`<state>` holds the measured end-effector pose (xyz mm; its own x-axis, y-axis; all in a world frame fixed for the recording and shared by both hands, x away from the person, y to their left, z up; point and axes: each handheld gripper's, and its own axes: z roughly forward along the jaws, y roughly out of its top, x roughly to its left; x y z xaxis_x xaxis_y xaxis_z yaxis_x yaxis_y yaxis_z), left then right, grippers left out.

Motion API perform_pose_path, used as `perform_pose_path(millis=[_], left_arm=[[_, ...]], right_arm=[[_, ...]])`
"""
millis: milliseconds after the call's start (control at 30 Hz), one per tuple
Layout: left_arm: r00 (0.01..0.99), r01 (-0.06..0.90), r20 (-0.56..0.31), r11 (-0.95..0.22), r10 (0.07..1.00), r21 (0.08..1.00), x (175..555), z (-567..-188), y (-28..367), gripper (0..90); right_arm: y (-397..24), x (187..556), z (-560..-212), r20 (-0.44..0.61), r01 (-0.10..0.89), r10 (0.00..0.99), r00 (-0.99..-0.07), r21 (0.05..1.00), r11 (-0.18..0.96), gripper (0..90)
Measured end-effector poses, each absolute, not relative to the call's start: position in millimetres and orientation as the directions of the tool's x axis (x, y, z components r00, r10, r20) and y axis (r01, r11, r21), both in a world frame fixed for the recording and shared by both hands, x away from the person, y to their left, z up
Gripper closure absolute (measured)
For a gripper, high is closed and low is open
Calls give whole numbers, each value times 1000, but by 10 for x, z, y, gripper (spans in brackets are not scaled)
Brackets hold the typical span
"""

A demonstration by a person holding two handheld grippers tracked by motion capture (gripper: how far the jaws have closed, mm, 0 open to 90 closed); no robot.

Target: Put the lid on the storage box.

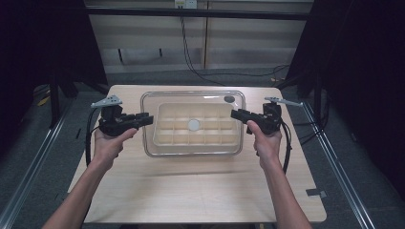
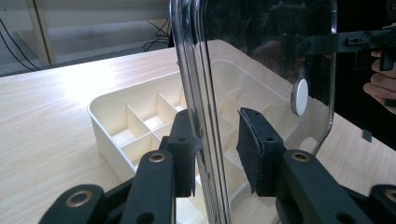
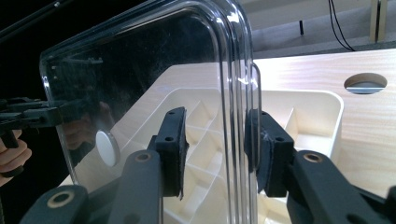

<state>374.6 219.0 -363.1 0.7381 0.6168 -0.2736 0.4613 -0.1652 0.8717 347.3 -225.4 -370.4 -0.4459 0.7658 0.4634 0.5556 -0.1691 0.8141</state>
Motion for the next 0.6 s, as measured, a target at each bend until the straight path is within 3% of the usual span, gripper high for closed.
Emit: perform_pose_path(millis=[600], left_arm=[[719, 486, -286, -164, 633, 858, 4026, -3610, 2051, 671]], right_arm=[[-2368, 3732, -3718, 501, 571, 761, -412, 793, -213, 606]])
